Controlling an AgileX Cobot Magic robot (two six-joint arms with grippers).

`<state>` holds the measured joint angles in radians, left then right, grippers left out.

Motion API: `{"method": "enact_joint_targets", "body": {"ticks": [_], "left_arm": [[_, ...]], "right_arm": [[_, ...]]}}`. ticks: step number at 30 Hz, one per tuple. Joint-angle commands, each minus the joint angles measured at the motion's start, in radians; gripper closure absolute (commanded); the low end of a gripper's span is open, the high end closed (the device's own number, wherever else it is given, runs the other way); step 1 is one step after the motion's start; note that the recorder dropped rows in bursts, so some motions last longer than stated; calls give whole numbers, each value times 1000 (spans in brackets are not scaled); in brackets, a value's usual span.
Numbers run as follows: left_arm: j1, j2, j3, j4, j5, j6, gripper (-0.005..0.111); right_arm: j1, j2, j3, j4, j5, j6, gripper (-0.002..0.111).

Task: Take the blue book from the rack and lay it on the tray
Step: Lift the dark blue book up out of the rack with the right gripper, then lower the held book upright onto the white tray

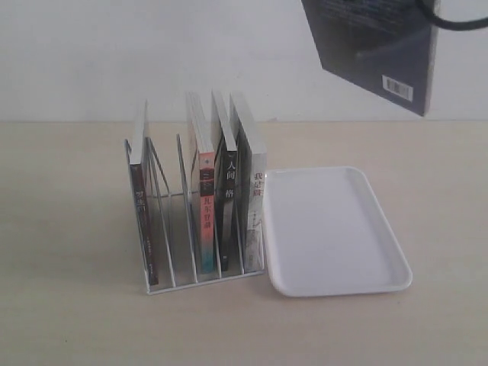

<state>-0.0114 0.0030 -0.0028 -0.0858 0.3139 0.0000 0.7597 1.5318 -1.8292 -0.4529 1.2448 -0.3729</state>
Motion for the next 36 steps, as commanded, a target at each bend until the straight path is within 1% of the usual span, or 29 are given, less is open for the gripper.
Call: {"method": "enact_joint_targets", "body": {"ticks": [1,3,8,10,11,14,17,20,21,22,25,26,27,30,31,32,34,36], "left_arm": [[3,-3,3,0,-6,-8,102],[3,-3,3,0,-6,-8,102],[3,-3,3,0,-6,-8,102],[3,-3,3,0,-6,-8,102],[3,-3,3,0,-6,-8,102],[3,-3,3,0,-6,-8,102],[3,-3,3,0,-6,-8,102],[3,-3,3,0,-6,-8,102],[3,-3,3,0,-6,-8,102],[3,-3,3,0,-6,-8,102],[3,-3,3,0,-6,-8,102],[3,-3,3,0,-6,-8,102],[3,-3,3,0,-6,-8,102],[3,-3,3,0,-6,-8,102],[3,-3,3,0,-6,-8,102],[3,-3,3,0,-6,-8,102],[3,-3,3,0,-6,-8,102],[3,-3,3,0,-6,-8,102]], "right_arm": [[-150,-10,55,183,-72,-89,108],[-222,-10,96,275,-144,-137,108],[-386,2,228,429,-324,-252,108],[-417,18,260,463,-362,-310,108],[-432,48,284,468,-367,-380,108],[-436,103,286,421,-352,-391,108],[-436,145,286,419,-369,-412,108],[-436,147,287,445,-381,-560,108],[-436,140,287,473,-390,-647,108],[-436,138,287,510,-392,-722,108],[-436,138,290,640,-417,-846,108],[-436,138,294,696,-404,-940,108],[-433,142,294,702,-401,-972,108],[-431,177,294,612,-403,-979,108],[-431,192,294,623,-403,-979,108],[-431,202,294,635,-403,-986,108],[-431,210,294,703,-383,-1087,108],[-431,210,294,816,-375,-1193,108]]}}
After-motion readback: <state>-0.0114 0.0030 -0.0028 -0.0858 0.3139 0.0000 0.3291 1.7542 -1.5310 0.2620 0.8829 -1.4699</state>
